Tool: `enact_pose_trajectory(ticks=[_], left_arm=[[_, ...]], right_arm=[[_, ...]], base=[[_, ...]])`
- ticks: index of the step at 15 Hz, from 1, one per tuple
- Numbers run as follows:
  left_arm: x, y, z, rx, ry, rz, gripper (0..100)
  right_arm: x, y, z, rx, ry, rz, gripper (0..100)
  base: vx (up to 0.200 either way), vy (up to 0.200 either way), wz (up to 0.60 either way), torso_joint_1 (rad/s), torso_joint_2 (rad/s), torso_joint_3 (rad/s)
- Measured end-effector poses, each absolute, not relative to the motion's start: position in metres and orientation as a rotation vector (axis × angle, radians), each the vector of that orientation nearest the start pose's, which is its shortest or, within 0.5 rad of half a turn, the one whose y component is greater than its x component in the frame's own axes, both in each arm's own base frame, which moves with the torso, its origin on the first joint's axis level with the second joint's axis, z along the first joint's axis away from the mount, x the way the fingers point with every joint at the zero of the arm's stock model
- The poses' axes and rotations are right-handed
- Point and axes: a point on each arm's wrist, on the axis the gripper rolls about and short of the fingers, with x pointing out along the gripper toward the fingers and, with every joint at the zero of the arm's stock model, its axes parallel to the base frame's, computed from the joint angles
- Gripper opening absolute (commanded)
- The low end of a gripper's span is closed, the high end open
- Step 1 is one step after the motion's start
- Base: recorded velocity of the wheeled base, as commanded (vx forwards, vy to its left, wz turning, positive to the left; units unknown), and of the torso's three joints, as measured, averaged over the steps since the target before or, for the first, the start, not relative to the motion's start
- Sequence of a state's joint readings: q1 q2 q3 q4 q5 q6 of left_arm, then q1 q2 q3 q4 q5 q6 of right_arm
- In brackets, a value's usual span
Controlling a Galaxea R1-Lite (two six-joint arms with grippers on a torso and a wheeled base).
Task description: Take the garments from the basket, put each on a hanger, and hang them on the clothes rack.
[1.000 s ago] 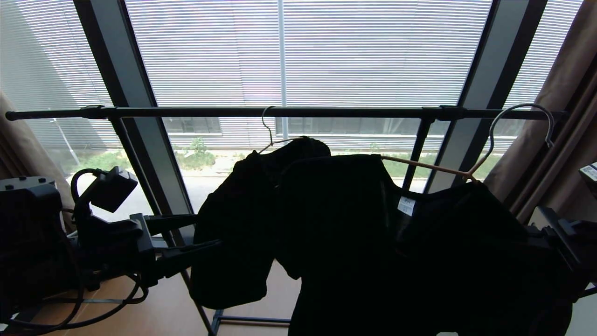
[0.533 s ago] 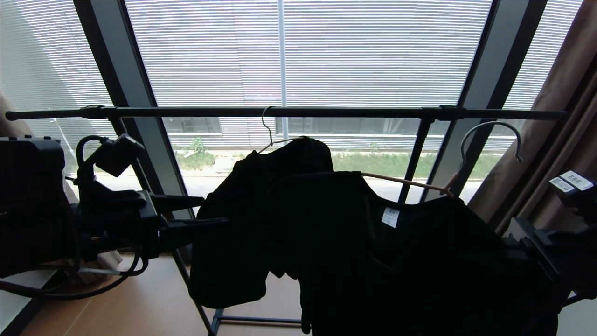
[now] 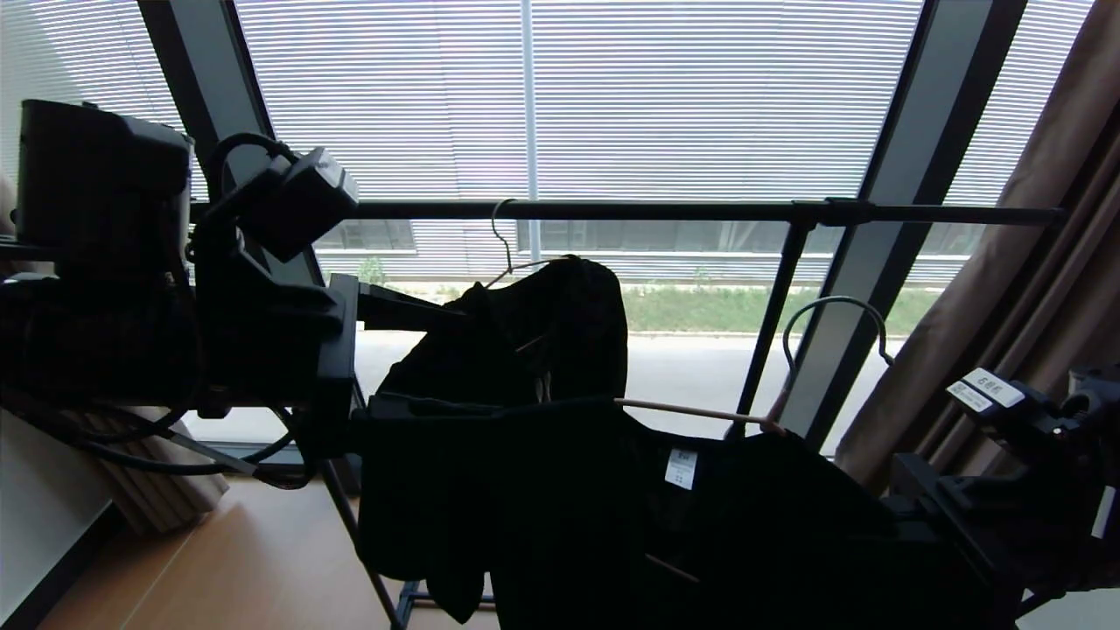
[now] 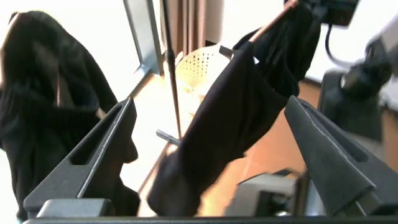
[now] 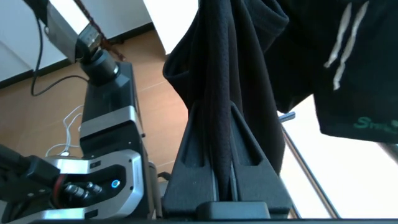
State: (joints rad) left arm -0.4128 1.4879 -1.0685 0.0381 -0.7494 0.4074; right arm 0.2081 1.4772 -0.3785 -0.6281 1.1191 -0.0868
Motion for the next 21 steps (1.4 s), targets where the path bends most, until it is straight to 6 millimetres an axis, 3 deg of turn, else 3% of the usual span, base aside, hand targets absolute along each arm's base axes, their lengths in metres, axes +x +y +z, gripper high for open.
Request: enact_pose_trajectory(ticks=[5,10,21], left_arm=[[0.225,-0.136,0.233,0.335,0.198,-1.423,100],[0.235,-0.147,0.213,0.352,0.24,-1.459,100],[0.246,-0.173,0.199,0.348,0.251,-1.511,100]], right_arm=[[0.189,0.063,0.135,0.134,0.392,1.332,0],[0.184,0.065,0.134,0.108,0.376,1.352,0],[0.176,0.068,0.136,0.067,0.339,1.387,0]], base=[[0.0,0.0,0.0,0.0,0.0,0.0],[0.0,0.0,0.0,0.0,0.0,0.0],[0.0,0.0,0.0,0.0,0.0,0.0]])
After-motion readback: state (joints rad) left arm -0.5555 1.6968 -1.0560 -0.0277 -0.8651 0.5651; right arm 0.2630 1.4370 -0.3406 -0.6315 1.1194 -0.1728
